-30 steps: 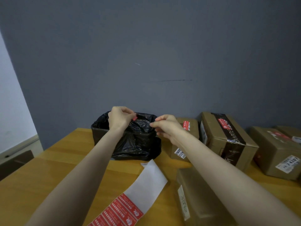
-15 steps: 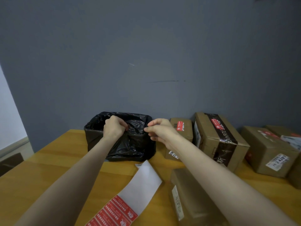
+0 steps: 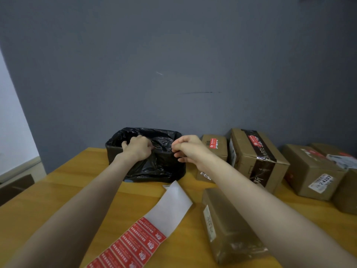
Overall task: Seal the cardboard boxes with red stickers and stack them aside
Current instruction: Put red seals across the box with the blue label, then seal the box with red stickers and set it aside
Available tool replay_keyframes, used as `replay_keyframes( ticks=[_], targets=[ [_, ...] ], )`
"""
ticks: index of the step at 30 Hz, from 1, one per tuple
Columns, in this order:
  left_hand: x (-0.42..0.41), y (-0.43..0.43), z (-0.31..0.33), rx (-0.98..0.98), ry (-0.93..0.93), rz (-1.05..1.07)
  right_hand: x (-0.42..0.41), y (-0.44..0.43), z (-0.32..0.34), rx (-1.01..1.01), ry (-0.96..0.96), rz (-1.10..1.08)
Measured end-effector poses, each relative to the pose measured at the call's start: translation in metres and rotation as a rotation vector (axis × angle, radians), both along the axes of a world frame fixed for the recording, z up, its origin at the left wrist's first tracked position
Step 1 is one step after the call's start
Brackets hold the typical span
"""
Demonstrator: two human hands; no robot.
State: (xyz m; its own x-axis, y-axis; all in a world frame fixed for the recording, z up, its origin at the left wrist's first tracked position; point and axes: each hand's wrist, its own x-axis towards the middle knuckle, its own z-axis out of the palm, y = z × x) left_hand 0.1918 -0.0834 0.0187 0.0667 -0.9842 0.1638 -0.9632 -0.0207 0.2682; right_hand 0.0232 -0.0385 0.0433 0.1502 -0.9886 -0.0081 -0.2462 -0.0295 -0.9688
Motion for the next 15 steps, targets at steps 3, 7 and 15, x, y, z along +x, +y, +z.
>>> replay_keyframes(
  ticks=[3,7,15],
  targets=[
    [0.002,0.007,0.003,-0.1,0.095,0.029,-0.002,0.004,0.001,-0.011,0.002,-0.001],
    [0.006,0.014,0.005,-0.184,0.063,0.077,-0.004,0.006,0.0,-0.013,0.003,-0.002],
    [0.016,0.026,0.011,-0.059,0.24,-0.11,-0.002,0.015,0.001,-0.004,0.029,0.023]
  ],
)
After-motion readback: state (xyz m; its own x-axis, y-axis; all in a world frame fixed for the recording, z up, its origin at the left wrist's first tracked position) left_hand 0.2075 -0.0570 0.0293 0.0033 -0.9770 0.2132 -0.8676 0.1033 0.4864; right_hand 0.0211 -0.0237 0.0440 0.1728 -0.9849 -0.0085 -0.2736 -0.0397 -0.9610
